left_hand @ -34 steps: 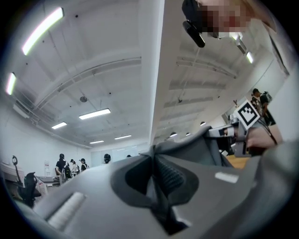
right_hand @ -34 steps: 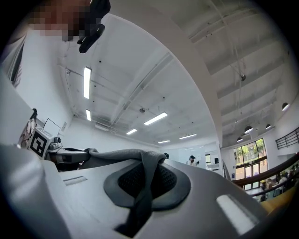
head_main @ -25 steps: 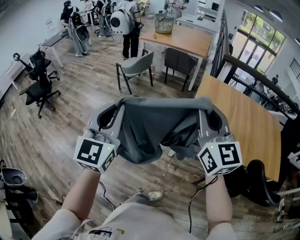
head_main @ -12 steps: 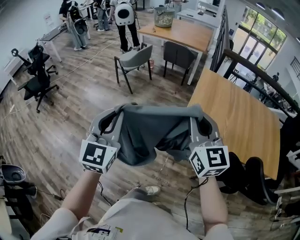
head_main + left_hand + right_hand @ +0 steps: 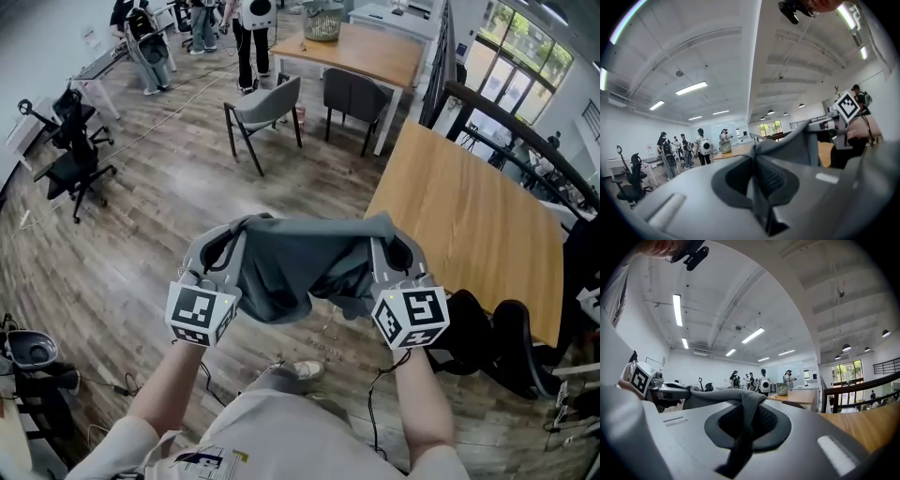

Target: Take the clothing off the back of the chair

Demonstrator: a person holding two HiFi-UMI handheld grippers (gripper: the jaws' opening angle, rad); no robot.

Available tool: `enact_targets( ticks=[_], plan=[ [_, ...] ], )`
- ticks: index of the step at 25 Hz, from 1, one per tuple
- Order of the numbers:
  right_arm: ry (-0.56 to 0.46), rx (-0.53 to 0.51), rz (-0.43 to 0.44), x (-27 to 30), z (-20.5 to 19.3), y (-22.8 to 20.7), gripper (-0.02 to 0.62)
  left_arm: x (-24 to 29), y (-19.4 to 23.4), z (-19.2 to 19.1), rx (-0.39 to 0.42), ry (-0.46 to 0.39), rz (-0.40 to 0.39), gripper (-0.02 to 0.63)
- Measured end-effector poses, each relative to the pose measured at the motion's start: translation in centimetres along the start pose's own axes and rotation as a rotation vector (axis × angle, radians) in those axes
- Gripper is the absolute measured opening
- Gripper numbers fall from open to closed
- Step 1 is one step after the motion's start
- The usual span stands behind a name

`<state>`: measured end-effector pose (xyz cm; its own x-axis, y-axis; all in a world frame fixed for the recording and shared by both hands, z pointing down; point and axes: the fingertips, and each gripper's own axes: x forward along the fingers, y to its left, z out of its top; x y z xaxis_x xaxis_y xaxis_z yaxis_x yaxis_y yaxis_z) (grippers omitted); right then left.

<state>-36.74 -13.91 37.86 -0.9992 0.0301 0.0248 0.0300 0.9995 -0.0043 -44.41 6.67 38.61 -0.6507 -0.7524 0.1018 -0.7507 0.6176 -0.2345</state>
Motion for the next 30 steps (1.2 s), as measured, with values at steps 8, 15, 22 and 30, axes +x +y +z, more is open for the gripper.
enact_targets(
  ticks=[8, 15, 22, 30],
  plan=[
    [-0.007, -0.002, 0.005, -0.5, 0.0, -0.5, 0.011, 0.1, -0.6, 0.5, -0.007, -0.007, -0.006, 0.011],
    [-0.021, -0.014, -0.008, -1.4, 0.4, -1.2, 0.011, 0.0, -1.2, 1.6, -0.008, -0.033, -0.012, 0.011],
    [-0.029, -0.033, -0.028, -2.2, 1.4, -1.8, 0.011, 0.2, -1.7, 3.0, -0.017, -0.067, -0.035, 0.011],
    [-0.043, -0.034, -0.059, -3.8, 2.0, -3.2, 0.011, 1.0, -3.2, 4.2, -0.018, -0.095, -0.064, 0.011]
  ],
)
